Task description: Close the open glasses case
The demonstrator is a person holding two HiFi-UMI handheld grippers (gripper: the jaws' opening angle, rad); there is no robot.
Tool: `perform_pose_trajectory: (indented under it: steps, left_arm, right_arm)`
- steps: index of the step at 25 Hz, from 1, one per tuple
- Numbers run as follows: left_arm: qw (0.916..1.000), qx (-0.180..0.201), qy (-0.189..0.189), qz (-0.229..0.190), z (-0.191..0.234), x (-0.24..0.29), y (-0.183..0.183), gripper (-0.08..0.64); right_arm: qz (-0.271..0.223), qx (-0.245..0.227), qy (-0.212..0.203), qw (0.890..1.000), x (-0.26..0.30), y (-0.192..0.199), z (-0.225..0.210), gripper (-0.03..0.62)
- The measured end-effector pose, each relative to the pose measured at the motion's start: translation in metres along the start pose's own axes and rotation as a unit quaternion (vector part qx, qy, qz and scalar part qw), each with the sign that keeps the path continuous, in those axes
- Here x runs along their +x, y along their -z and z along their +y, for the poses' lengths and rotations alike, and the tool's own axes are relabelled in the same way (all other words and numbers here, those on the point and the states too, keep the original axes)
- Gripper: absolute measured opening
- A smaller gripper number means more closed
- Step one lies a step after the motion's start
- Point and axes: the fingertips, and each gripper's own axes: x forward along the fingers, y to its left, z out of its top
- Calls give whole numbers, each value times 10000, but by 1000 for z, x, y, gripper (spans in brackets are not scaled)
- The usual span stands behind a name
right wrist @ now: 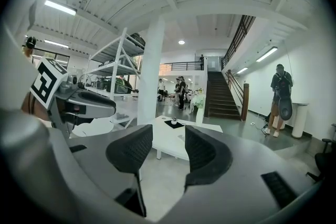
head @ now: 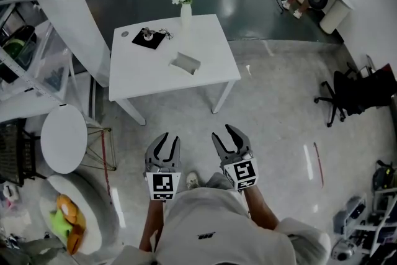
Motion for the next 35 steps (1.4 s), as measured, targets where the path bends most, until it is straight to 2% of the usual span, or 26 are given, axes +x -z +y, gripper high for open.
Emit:
perform_pose_trajectory:
  steps: [16, 35]
  left_arm:
    - [10000, -44, -16, 16, 24, 65, -1, 130]
    - [9990, -144, -348, 244, 45, 180, -15, 130]
  right_arm:
    - [63, 39, -167, 9998, 64, 3, -27, 187]
    - [156, 119, -634, 9978, 160, -3, -112, 179]
